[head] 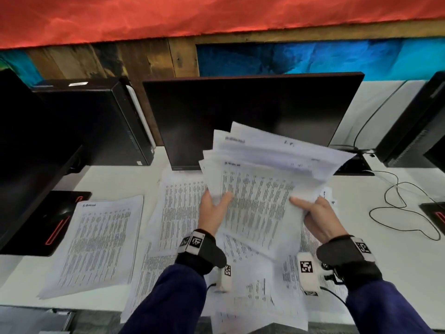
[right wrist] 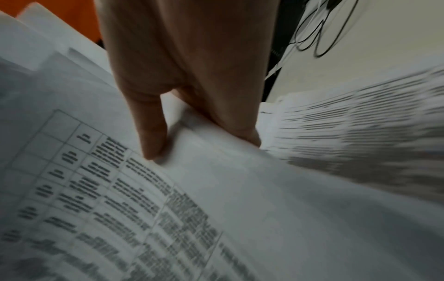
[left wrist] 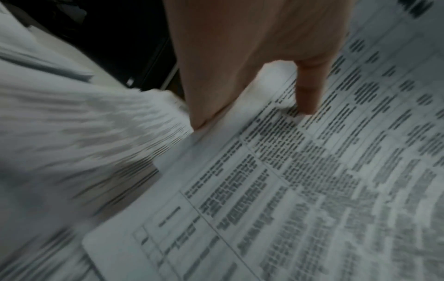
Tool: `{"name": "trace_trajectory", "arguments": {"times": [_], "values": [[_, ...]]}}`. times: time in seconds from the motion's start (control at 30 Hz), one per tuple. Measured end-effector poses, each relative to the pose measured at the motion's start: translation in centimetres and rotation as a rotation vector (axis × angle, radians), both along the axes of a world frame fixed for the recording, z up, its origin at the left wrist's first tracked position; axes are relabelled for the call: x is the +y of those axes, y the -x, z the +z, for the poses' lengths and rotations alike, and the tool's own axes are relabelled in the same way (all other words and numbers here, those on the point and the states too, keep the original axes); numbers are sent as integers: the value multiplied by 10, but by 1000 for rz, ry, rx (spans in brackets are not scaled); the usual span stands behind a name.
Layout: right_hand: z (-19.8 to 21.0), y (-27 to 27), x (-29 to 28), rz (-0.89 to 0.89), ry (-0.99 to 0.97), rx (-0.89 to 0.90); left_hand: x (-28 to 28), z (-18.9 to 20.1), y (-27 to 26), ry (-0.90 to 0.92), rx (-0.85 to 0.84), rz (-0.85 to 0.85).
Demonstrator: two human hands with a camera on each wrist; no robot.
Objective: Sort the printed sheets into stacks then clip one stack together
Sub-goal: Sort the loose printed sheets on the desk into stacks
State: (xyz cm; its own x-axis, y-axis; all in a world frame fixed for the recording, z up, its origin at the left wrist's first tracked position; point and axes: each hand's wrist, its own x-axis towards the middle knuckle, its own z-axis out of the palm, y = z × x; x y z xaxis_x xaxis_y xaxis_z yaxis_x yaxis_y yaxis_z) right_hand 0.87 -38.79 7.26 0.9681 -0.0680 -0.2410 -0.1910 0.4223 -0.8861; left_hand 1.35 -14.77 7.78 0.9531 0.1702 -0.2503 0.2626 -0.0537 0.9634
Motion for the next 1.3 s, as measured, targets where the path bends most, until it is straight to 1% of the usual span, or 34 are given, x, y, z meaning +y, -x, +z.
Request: {"name": "trace_trajectory", "arguments": {"times": [0.1,0.17,0.23,0.3,0.37,0.47,0.57,0.67,0.7,0.73,0.77,0.8,0.83,0.87,0.9,0.93,0.97,1.0,1.03,1.07,1.13,1.2,1.23,1.27,1.3], "values": [[26,-3,19,-2,30,-112,-7,13,-2,4,-186,105],[32,-2,31,9,78,-141,-10,18,4,-39,-214,139],[29,-2,39,-4,158,-141,-11,18,9,-76,-232,137],[27,-2,44,-44,195,-124,-11,19,13,-85,-206,122],[26,-4,48,-90,197,-100,-8,17,11,-68,-200,114],[30,-10,58,-109,222,-85,-3,12,3,-85,-211,128],[30,-19,62,-179,215,-54,-1,10,-1,-93,-194,145],[30,-20,67,-103,263,-17,-5,10,-1,-148,-182,97],[29,-21,67,-93,282,-12,-6,11,-2,-184,-186,81],[30,-21,65,-121,304,-30,-4,12,-3,-231,-207,70],[32,-21,61,-194,371,-86,-3,16,-5,-278,-248,69],[36,-22,55,-280,508,-173,0,20,-7,-323,-298,79],[41,-23,48,-335,709,-269,3,23,-9,-374,-359,81],[49,-23,41,-346,923,-354,5,26,-13,-447,-417,64],[60,-23,37,-305,1108,-399,7,30,-15,-540,-474,34],[74,-22,37,-206,1250,-416,7,35,-17,-664,-532,-1],[86,-23,38,-70,1333,-411,4,41,-18,-788,-590,-42],[97,-22,41,51,1361,-413,0,50,-17,-891,-649,-86],[100,-25,43,147,1339,-413,-4,58,-15,-979,-704,-132],[103,-25,46,196,1283,-422,-8,65,-13,-1032,-742,-173],[95,-26,46,205,1140,-409,-7,69,-12,-1093,-754,-201],[79,-23,40,159,950,-341,7,65,-14,-1163,-688,-121],[70,-20,35,131,809,-300,18,61,-16,-1206,-634,-56],[62,-16,31,106,671,-247,30,57,-17,-1216,-581,14],[51,-14,26,86,545,-197,42,54,-17,-1167,-533,94]]}}
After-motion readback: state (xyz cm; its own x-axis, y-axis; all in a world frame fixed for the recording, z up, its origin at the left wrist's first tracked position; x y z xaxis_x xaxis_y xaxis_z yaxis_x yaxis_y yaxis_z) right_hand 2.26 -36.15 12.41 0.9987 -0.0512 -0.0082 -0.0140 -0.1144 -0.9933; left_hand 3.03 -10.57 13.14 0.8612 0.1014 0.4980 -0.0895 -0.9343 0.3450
